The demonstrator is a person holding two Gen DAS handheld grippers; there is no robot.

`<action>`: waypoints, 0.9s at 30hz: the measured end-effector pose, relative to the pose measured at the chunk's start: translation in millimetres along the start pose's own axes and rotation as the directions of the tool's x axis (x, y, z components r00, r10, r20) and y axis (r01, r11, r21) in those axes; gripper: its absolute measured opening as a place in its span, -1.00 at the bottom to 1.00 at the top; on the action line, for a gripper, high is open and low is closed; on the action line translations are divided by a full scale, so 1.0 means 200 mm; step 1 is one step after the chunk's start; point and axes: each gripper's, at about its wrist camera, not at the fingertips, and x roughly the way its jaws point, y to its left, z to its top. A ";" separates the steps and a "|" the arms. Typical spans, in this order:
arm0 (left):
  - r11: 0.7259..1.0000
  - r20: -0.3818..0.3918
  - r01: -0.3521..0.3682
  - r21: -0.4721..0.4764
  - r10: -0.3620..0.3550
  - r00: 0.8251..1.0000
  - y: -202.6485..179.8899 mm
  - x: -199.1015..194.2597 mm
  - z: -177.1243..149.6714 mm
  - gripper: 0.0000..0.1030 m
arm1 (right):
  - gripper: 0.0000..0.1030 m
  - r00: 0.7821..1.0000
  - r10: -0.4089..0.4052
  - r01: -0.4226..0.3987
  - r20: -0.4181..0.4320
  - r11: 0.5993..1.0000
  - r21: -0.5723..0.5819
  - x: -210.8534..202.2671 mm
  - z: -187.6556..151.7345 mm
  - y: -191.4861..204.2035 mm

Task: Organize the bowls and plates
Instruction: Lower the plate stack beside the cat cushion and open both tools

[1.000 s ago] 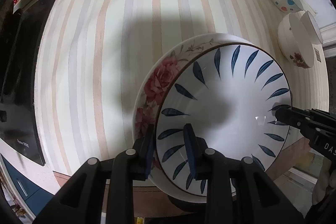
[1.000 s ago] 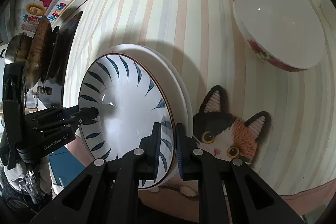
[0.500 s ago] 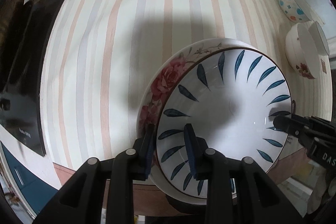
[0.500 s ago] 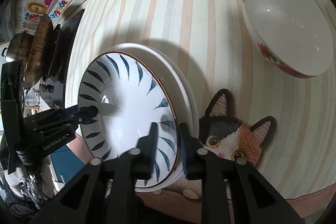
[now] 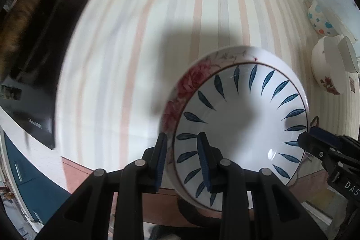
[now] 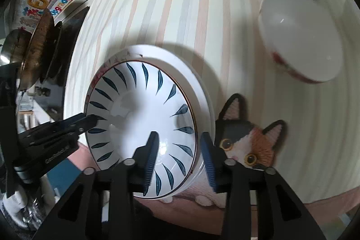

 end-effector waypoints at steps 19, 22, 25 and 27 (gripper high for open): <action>0.993 0.292 0.017 0.121 -0.052 0.955 0.01 -0.78 -0.45 0.82 | 0.80 0.933 -0.137 0.137 0.332 0.990 0.022 -0.77 -0.60 0.30; 0.993 0.308 0.023 0.119 -0.059 0.950 0.02 -0.86 -0.50 0.82 | 0.82 0.918 -0.145 0.150 0.369 0.989 0.016 -0.90 -0.69 0.34; 0.992 0.306 0.045 0.121 -0.080 0.949 0.01 -0.92 -0.58 0.82 | 0.84 0.906 -0.145 0.154 0.397 0.988 0.010 -1.00 -0.79 0.38; 0.991 0.298 0.062 0.122 -0.096 0.950 0.01 -0.96 -0.63 0.82 | 0.84 0.901 -0.143 0.153 0.409 0.988 0.007 -1.06 -0.85 0.39</action>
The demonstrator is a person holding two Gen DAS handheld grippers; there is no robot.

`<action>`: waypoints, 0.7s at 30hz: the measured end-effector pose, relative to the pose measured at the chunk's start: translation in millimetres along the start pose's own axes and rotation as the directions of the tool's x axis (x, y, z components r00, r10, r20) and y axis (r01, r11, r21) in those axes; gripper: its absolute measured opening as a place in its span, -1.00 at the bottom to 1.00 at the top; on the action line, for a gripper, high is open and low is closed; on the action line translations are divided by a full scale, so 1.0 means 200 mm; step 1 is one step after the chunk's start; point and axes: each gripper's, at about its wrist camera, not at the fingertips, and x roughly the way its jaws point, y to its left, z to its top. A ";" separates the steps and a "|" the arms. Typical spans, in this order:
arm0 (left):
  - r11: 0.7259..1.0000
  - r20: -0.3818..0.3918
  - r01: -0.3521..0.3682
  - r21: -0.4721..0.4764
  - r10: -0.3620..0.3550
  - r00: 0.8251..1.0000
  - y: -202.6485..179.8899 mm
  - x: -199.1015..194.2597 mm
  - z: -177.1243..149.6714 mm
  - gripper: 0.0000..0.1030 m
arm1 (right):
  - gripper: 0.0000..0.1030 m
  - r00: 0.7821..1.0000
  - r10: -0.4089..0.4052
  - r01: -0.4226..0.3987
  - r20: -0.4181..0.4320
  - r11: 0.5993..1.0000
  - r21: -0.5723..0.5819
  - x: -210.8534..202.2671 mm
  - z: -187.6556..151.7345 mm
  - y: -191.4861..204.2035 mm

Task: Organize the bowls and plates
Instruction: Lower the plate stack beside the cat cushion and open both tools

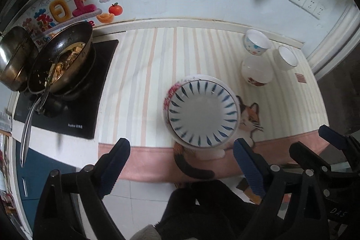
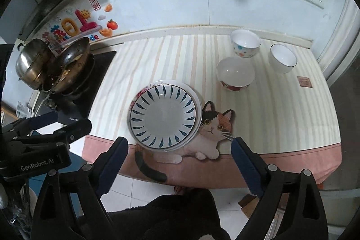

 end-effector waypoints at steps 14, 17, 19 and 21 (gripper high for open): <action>1.000 -0.003 0.015 -0.009 -0.015 1.000 -0.11 -0.06 -0.06 0.88 | 0.87 0.998 0.067 -0.067 -0.010 0.998 0.012 -0.10 -0.05 -0.06; 1.000 0.011 -0.010 -0.008 0.010 1.000 -0.16 -0.01 -0.01 0.88 | 0.87 0.994 0.110 -0.109 -0.028 0.993 0.038 -0.03 0.02 -0.15; 0.999 0.023 -0.031 -0.009 0.031 0.999 -0.20 0.06 0.07 0.88 | 0.87 0.988 0.155 -0.153 -0.025 0.986 0.072 0.03 0.09 -0.26; 0.999 0.043 -0.034 -0.020 0.034 0.998 -0.25 0.13 0.17 0.88 | 0.87 0.985 0.173 -0.171 -0.014 0.981 0.094 0.10 0.16 -0.39</action>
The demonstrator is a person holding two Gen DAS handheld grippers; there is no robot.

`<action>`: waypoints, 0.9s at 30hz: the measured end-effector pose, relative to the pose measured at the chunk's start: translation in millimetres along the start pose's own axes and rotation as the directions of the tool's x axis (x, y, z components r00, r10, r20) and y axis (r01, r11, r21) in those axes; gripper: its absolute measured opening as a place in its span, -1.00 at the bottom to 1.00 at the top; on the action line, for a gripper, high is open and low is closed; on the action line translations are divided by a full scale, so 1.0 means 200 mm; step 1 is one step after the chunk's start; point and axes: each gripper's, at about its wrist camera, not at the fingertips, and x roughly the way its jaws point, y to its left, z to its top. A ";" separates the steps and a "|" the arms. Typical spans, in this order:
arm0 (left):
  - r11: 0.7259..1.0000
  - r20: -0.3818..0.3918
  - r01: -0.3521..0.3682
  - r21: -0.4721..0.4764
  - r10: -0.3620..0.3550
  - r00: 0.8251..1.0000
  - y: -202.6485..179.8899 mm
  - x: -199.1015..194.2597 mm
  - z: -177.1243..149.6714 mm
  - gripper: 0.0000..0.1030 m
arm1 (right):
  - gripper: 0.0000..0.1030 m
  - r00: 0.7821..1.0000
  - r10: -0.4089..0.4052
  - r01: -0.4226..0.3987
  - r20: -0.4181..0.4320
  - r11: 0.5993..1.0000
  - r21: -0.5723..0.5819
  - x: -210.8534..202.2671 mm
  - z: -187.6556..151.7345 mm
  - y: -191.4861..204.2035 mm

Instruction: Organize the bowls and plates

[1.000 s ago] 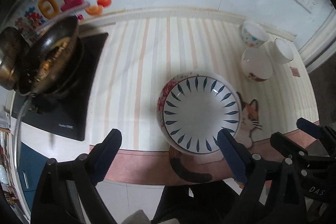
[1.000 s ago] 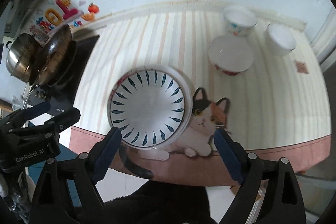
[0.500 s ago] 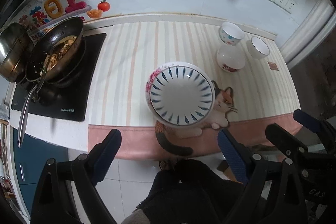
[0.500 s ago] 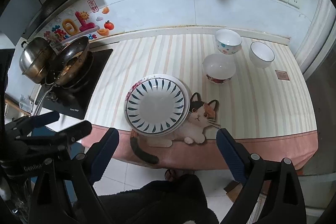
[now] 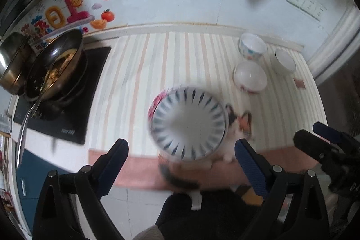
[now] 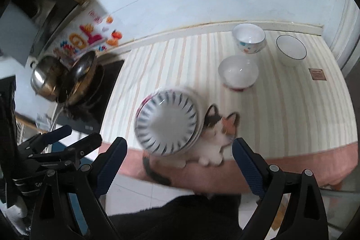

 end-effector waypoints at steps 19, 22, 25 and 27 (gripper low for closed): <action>0.971 -0.371 0.174 -0.165 -0.225 0.901 -0.53 1.44 0.68 -0.30 | 0.02 0.953 0.092 -0.037 -0.288 0.981 0.192 1.18 0.71 -1.06; 0.970 -0.399 0.183 -0.158 -0.233 0.887 -0.57 1.52 0.66 -0.43 | -0.38 0.938 0.104 -0.040 -0.332 0.980 0.195 1.29 0.71 -1.08; 0.962 -0.413 0.221 -0.161 -0.269 0.870 -0.60 1.54 0.63 -0.54 | -0.63 0.934 0.090 -0.026 -0.345 0.982 0.186 1.34 0.71 -1.10; 0.965 -0.413 0.221 -0.143 -0.261 0.872 -0.63 1.52 0.62 -0.54 | -0.64 0.932 0.095 -0.031 -0.349 0.982 0.185 1.34 0.71 -1.11</action>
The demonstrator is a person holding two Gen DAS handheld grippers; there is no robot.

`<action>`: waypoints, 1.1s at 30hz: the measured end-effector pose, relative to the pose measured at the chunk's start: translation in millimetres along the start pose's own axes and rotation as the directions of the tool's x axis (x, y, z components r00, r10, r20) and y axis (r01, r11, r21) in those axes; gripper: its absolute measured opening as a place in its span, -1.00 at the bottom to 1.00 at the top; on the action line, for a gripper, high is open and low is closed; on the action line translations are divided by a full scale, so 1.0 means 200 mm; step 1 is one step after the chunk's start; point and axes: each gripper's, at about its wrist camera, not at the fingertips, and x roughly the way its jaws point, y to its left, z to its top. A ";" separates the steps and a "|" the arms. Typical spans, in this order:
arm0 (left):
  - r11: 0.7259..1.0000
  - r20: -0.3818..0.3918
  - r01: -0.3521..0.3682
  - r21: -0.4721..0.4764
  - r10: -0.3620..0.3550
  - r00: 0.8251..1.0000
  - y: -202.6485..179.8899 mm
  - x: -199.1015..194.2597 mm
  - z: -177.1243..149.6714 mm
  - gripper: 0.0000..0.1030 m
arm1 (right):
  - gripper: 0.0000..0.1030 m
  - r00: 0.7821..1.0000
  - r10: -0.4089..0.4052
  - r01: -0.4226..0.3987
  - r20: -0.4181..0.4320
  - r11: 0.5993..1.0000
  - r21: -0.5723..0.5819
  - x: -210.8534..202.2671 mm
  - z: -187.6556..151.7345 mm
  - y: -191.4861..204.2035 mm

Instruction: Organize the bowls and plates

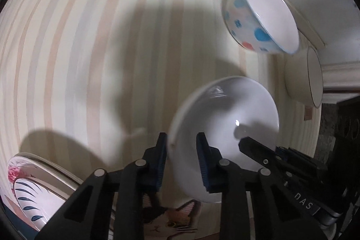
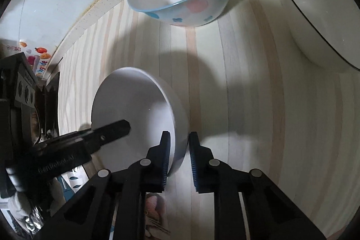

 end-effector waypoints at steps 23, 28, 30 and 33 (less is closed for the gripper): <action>0.986 0.003 -0.005 0.165 0.004 1.000 -0.16 -0.14 -0.56 -0.54 | -0.63 1.000 -0.020 0.020 0.005 0.999 -0.035 -0.24 -0.57 0.04; 0.985 -0.023 -0.015 0.172 0.020 1.000 -0.20 -0.04 -0.63 -0.54 | -0.64 1.000 -0.018 0.018 -0.024 1.000 0.000 -0.17 -0.69 -0.02; 0.984 -0.032 -0.018 0.179 0.025 0.999 -0.20 0.00 -0.64 -0.54 | -0.64 0.999 -0.022 0.022 -0.026 1.000 0.007 -0.13 -0.71 -0.02; 0.981 -0.042 -0.025 0.192 0.033 0.999 -0.24 0.05 -0.65 -0.54 | -0.64 0.999 -0.027 0.028 -0.028 0.999 0.018 -0.10 -0.73 -0.04</action>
